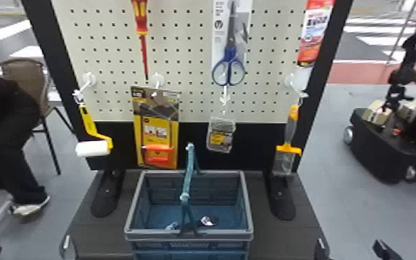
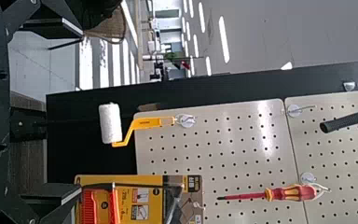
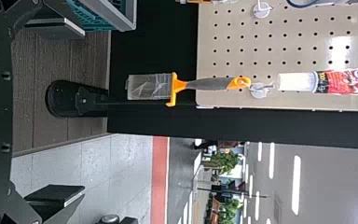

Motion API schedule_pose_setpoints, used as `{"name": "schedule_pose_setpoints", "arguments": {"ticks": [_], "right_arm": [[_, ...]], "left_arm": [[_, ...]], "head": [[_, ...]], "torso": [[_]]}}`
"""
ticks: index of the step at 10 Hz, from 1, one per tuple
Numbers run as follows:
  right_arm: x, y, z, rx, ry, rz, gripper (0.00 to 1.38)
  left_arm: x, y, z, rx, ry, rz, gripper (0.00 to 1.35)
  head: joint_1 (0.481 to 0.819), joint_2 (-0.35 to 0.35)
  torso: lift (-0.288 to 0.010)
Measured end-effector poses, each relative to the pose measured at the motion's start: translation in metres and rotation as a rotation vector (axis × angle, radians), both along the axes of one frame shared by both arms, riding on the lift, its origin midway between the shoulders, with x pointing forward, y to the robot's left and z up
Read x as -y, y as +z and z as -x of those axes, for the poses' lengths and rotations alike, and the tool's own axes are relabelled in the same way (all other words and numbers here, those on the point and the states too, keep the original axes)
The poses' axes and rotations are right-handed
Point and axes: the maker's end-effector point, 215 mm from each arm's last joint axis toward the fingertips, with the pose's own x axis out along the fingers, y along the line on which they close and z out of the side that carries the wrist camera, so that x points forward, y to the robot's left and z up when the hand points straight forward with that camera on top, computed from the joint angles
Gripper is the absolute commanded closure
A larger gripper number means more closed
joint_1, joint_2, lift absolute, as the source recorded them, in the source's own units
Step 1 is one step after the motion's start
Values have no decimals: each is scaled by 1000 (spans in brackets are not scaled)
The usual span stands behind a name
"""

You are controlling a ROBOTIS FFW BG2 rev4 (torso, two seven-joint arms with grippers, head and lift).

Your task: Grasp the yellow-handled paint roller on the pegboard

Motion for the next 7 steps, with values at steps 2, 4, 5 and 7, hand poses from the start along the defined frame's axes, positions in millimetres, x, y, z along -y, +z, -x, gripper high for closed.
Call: {"name": "schedule_pose_setpoints", "arguments": {"ticks": [2,4,5,7], "right_arm": [[0,0,-2,4,-4,5,124],[6,6,-2,16,-23,4,124],[6,6,-2,16,-24,2,124],[6,5,-2,16,-24,2,124]], "left_arm": [[3,4,1,13,-3,-35,137],[0,7,3,21,5,-37,139],[-1,7,3,21,10,-35,139],[-2,6,3,22,12,-33,134]], "head": [[549,0],[549,0],[549,0],[549,0]], "torso": [[-100],[-100],[-100],[-100]]}}
